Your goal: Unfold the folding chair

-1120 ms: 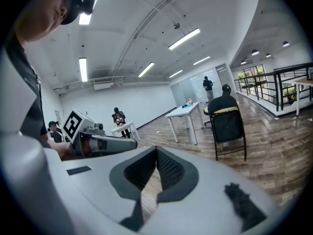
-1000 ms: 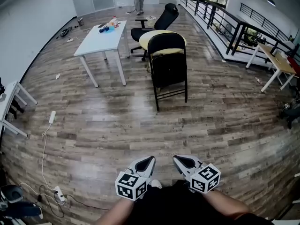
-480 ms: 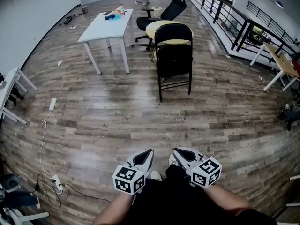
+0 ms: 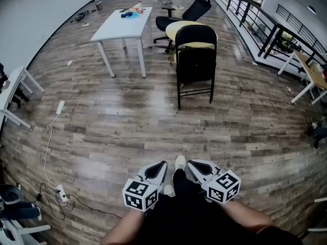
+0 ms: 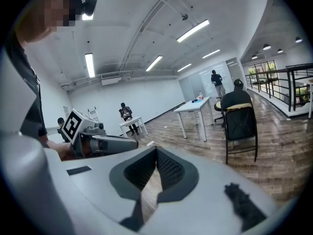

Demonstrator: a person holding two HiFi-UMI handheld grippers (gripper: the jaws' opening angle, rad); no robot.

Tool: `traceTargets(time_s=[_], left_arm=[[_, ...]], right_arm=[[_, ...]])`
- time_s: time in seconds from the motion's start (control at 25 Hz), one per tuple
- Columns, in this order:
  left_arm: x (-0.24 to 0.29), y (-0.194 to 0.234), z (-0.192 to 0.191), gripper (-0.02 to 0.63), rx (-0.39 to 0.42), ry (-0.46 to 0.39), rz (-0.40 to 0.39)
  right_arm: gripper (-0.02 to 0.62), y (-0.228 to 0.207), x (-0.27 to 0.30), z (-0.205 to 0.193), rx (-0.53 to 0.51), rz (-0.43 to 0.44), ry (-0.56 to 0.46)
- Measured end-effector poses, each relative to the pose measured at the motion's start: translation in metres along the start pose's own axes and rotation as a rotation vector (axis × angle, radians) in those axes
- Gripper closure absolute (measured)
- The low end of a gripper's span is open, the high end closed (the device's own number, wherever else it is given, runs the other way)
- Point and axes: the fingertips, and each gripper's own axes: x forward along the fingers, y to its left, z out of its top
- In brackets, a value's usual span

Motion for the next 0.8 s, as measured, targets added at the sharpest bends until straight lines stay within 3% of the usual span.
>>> traceTargets(time_s=[0.2, 0.8], left_arm=[[0.005, 0.013, -0.001, 0.598, -0.011, 0.001, 0.026], [0.043, 0.032, 0.01, 0.598, -0.013, 0.065, 0.03]], right_arm=[[0.589, -0.002, 0.012, -0.004, -0.017, 0.026, 0.02], [0.589, -0.054, 0.031, 0.001, 0.081, 0.008, 0.013]])
